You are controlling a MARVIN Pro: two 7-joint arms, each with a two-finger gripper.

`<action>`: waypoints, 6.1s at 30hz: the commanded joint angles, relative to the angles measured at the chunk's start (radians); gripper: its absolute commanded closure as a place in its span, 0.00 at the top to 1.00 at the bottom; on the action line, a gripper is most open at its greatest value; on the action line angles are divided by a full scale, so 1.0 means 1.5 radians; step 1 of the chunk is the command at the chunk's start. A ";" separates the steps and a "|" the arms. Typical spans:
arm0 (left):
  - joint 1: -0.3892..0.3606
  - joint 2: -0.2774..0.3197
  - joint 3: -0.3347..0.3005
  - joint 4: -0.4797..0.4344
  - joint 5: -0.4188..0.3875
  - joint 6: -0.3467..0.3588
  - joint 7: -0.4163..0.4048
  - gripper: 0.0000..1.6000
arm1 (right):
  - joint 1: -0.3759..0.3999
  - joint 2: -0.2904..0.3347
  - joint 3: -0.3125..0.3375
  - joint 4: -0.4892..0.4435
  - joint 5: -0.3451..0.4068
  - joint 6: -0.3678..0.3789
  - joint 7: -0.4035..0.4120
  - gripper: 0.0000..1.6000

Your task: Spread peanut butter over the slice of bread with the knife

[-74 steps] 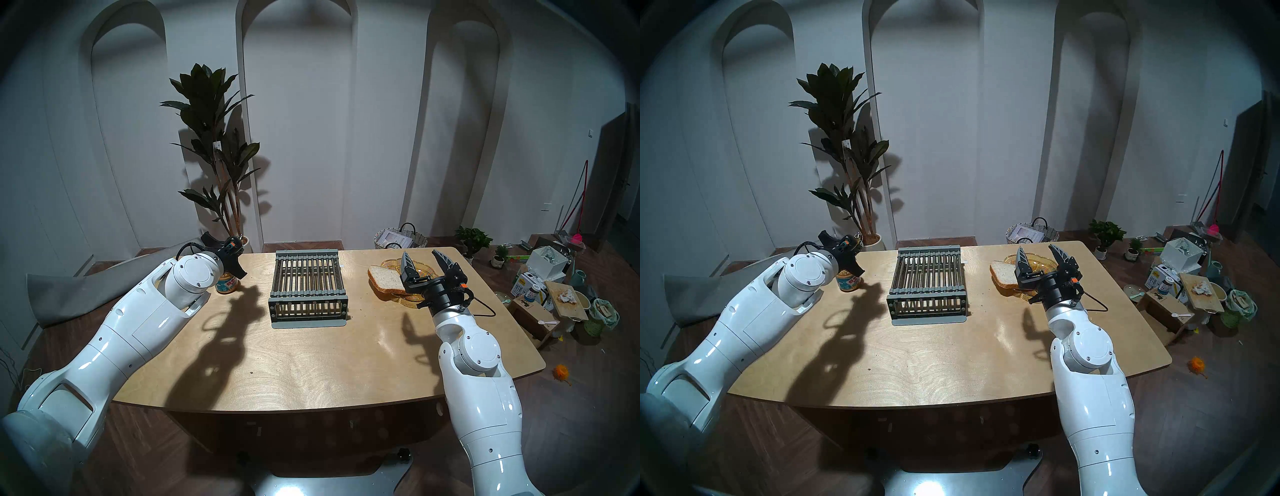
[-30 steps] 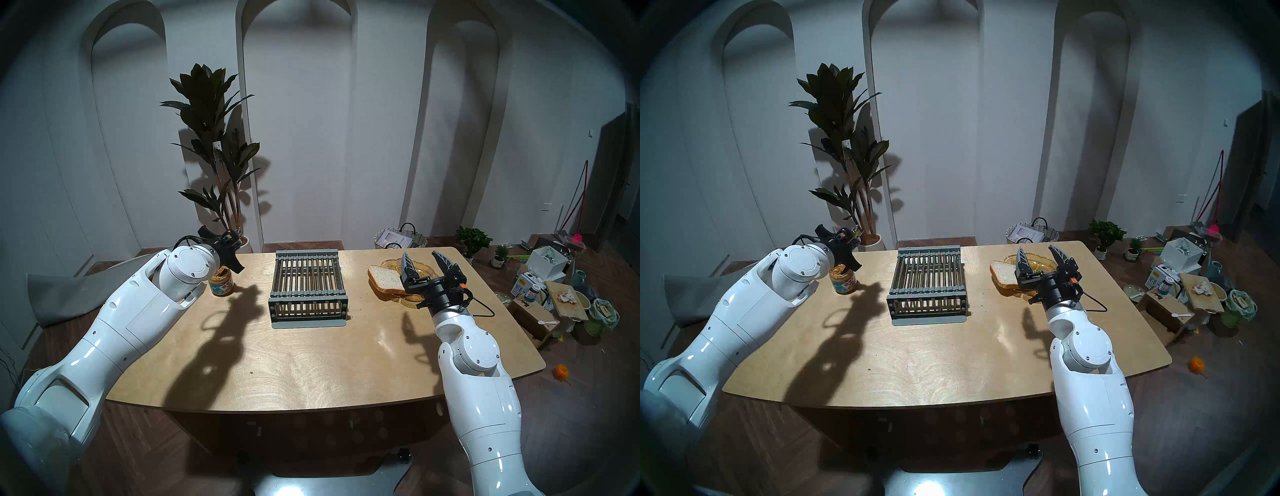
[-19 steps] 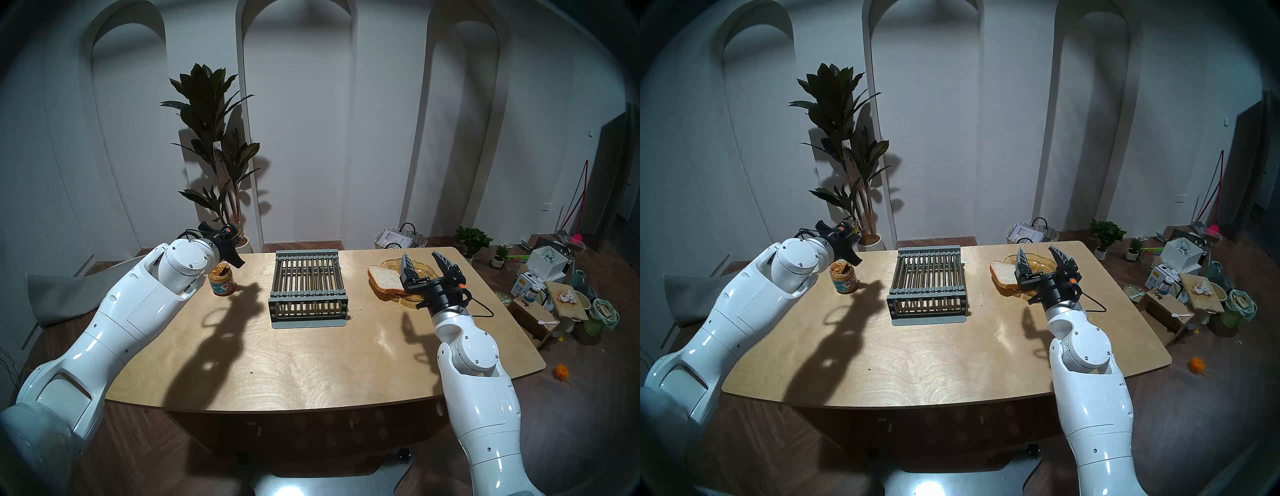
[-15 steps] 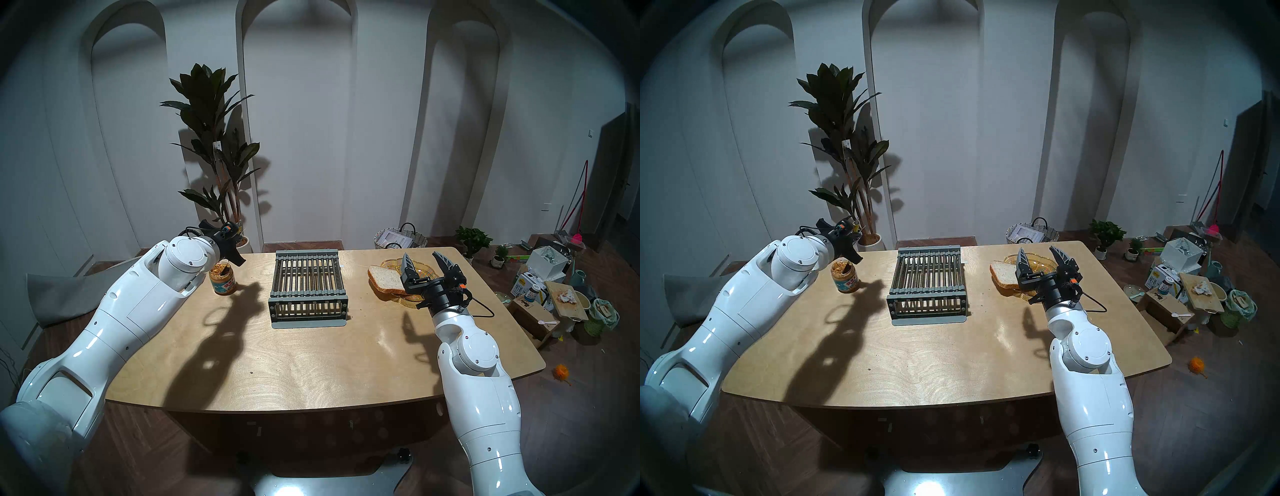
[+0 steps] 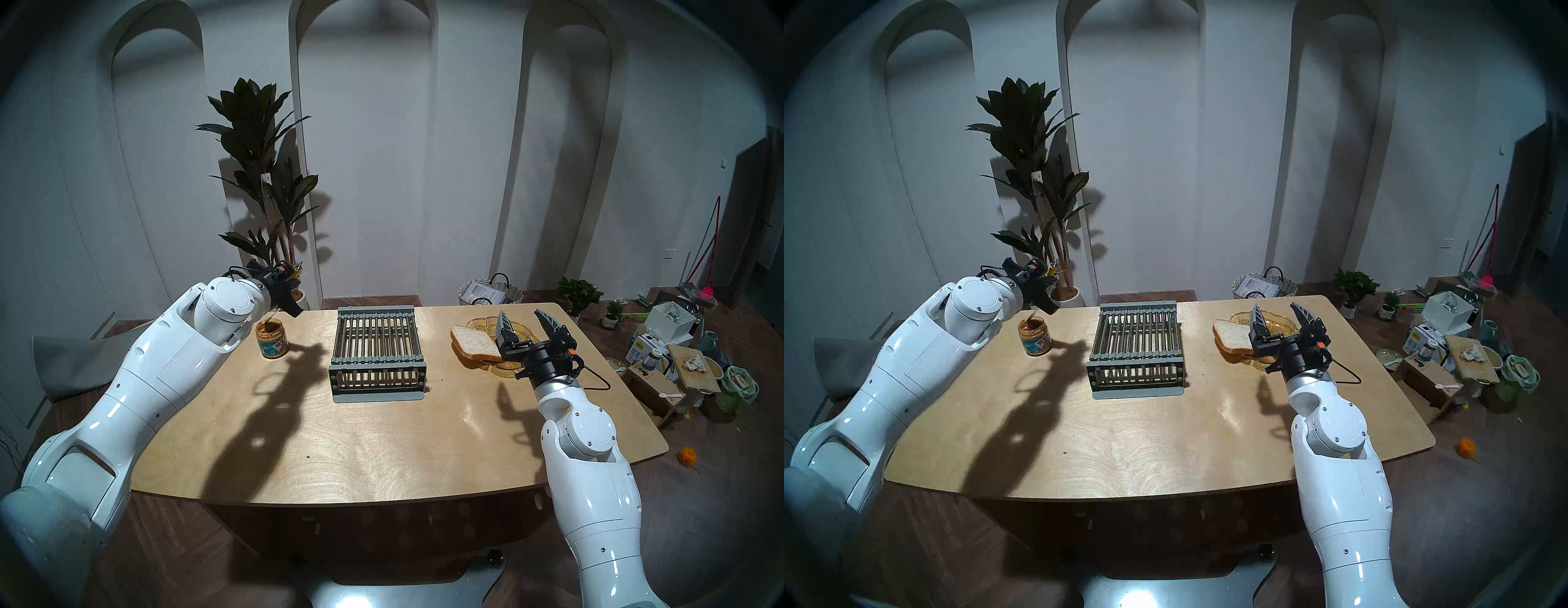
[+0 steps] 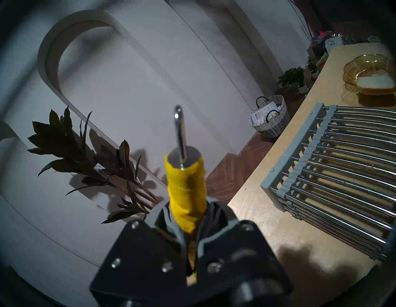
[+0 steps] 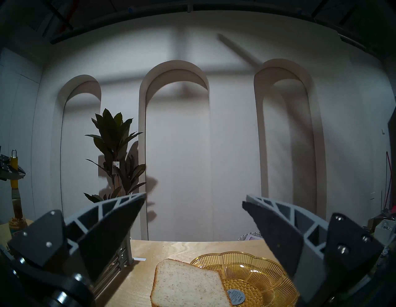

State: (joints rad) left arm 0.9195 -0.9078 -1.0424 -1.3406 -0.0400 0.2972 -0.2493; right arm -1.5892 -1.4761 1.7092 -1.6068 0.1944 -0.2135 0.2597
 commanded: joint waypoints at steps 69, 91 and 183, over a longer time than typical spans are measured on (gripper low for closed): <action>-0.003 -0.004 0.072 0.003 0.099 0.014 0.094 0.00 | 0.005 -0.001 0.004 0.001 0.009 -0.008 -0.002 1.00; -0.013 -0.011 0.112 -0.003 0.175 0.046 0.131 0.00 | 0.014 0.003 0.018 0.021 0.029 -0.008 0.019 1.00; 0.140 -0.115 -0.141 -0.358 -0.400 -0.140 0.072 0.00 | 0.128 0.115 0.112 0.067 -0.029 0.053 0.010 1.00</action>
State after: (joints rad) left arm 1.0826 -1.0086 -1.2164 -1.8167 -0.5048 0.0995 -0.1383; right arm -1.4950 -1.3858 1.8363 -1.5450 0.1536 -0.2145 0.2718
